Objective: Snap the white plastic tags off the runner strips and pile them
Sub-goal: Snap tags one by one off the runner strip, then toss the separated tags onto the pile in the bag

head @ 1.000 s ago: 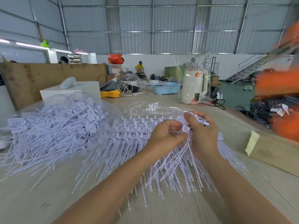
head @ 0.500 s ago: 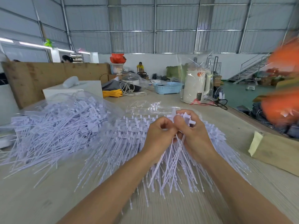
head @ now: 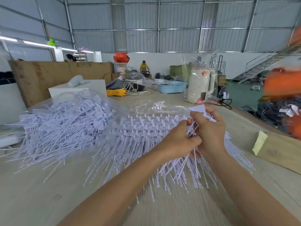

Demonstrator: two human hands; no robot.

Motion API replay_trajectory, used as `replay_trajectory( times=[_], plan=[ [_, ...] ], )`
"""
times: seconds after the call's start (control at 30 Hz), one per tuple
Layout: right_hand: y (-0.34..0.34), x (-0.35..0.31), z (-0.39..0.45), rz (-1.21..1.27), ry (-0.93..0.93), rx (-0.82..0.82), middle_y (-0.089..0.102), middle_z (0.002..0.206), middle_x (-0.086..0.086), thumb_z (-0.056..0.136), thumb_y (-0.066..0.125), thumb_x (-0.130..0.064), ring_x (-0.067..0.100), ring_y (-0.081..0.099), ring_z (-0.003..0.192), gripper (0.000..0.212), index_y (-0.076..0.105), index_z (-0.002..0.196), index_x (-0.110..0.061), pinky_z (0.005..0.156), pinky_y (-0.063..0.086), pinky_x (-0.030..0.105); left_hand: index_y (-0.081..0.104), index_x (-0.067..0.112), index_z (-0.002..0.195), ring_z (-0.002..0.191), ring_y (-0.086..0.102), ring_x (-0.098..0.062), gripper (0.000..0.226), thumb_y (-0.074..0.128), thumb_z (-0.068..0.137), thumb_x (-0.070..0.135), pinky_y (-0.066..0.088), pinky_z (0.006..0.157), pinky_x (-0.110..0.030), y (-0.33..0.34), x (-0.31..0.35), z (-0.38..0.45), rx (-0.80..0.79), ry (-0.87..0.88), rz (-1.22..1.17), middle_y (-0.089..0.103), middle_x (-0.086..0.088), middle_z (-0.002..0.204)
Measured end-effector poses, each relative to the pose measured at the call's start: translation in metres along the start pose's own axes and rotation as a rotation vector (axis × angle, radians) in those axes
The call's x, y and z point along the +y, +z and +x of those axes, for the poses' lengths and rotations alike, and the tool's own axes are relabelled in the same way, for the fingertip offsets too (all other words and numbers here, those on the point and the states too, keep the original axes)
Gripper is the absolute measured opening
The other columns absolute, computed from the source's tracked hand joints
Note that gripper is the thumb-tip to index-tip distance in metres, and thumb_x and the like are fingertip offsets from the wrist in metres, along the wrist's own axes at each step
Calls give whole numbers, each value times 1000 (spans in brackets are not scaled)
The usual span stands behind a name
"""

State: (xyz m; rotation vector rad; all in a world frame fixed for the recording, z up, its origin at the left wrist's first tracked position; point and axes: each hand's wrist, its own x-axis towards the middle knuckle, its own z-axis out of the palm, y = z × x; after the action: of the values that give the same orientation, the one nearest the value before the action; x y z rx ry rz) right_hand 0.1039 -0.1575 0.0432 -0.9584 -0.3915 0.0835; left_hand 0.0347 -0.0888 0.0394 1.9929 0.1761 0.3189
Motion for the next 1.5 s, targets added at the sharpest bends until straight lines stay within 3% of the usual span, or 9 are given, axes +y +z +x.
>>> replay_trajectory(
  times=[0.13, 0.27, 0.4, 0.67, 0.9, 1.07, 1.17, 1.27, 1.5],
  plan=[
    [7, -8, -1, -142, -89, -57, 65, 75, 2, 80, 69, -2, 18, 59, 65, 22, 61, 82, -21, 63, 50, 29, 31, 27, 128, 56, 68, -13, 46, 50, 89, 12, 57, 57, -26, -2, 7, -3, -6, 34, 24, 64, -3, 95],
    [14, -15, 3, -304, -170, -136, 61, 61, -9, 78, 71, -3, 9, 54, 52, 21, 61, 75, -20, 49, 44, 17, 44, 9, 113, 52, 57, -13, 32, 42, 85, -6, 49, 56, -28, -6, 7, -2, 5, 65, -16, 62, -6, 75],
    [17, -25, 8, -439, -221, -205, 64, 85, 1, 80, 70, -10, 12, 55, 57, 20, 66, 99, -17, 48, 44, 20, 46, 12, 97, 43, 45, -7, 34, 31, 84, -16, 38, 46, -19, -9, 10, -8, 57, 190, -178, 56, -3, 67],
    [51, -54, 8, -464, -572, -284, 67, 87, -1, 78, 68, -4, 4, 58, 70, 19, 69, 90, -19, 60, 45, 16, 42, 13, 121, 47, 50, -8, 22, 35, 100, 9, 45, 55, -28, -15, 24, -15, 286, 394, -60, 54, 3, 71],
    [79, -12, -1, -442, -351, -249, 58, 68, -4, 79, 68, -9, 6, 50, 62, 5, 65, 82, -9, 60, 41, 19, 55, 9, 108, 71, 60, -18, 17, 49, 96, 19, 48, 67, -34, -51, 2, -48, 464, 337, 336, 61, -5, 80],
    [120, 11, -25, -416, -385, -316, 58, 73, 8, 78, 67, -9, 13, 49, 66, 9, 60, 81, -5, 61, 39, 27, 59, 13, 102, 53, 54, 6, 12, 49, 96, 14, 37, 51, -7, -81, -14, -81, 646, 337, 317, 54, 11, 63],
    [145, 18, -38, -440, -393, -454, 57, 71, -10, 78, 66, -7, 3, 48, 62, 10, 61, 83, -14, 58, 40, 20, 52, 10, 90, 60, 55, -10, 14, 44, 98, 19, 43, 60, -27, -100, -21, -99, 675, 242, 464, 59, -2, 66],
    [164, 39, -52, -481, -280, -604, 60, 83, 3, 83, 64, -9, 16, 49, 64, 8, 63, 90, -7, 60, 42, 32, 44, 9, 84, 70, 54, -31, 18, 41, 98, 20, 41, 66, -41, -122, -36, -120, 698, 142, 660, 58, -11, 72],
    [210, 97, -71, -558, 44, -802, 52, 78, 2, 84, 68, -29, 3, 52, 50, 27, 54, 83, -5, 51, 50, 22, 49, 1, 126, 92, 56, -35, 33, 41, 98, 17, 30, 68, -32, -176, -74, -156, 726, -61, 974, 62, -20, 99]
  ],
)
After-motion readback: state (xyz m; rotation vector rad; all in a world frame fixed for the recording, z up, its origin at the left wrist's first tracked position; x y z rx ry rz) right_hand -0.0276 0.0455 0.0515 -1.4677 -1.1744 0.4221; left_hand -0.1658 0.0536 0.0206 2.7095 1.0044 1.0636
